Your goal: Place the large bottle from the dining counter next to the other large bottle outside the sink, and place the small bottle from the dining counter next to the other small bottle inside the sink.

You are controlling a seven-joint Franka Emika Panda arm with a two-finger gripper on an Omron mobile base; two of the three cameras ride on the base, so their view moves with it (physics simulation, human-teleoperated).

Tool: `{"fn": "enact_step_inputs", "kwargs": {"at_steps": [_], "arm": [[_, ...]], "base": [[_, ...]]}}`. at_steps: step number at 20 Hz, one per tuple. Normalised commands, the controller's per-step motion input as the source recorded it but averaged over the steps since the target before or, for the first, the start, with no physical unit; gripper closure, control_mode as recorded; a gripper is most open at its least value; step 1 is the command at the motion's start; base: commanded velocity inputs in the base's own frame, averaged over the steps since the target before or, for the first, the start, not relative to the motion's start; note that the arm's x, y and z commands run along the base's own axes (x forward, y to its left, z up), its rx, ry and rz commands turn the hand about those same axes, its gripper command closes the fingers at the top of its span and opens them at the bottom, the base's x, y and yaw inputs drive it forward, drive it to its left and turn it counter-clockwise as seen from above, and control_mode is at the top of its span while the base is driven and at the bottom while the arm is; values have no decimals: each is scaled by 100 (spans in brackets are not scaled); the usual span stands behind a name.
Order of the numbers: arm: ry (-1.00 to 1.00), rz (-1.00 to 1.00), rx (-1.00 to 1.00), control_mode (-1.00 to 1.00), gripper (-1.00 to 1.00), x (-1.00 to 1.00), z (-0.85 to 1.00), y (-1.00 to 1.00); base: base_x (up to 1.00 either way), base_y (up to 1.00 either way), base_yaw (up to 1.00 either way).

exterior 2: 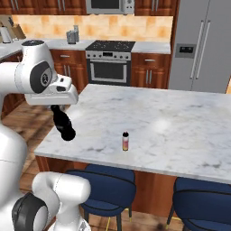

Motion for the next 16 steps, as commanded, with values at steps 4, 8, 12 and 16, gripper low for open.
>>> {"fn": "enact_step_inputs", "kwargs": {"at_steps": [4,8,12,16], "arm": [[0,0,0,100,100,0,0,0],[0,0,0,100,100,0,0,0],[0,0,0,100,100,0,0,0],[0,0,0,100,100,0,0,0]], "base": [[-27,62,0],[-29,85,0],[-26,95,0],[-10,83,0]]}}
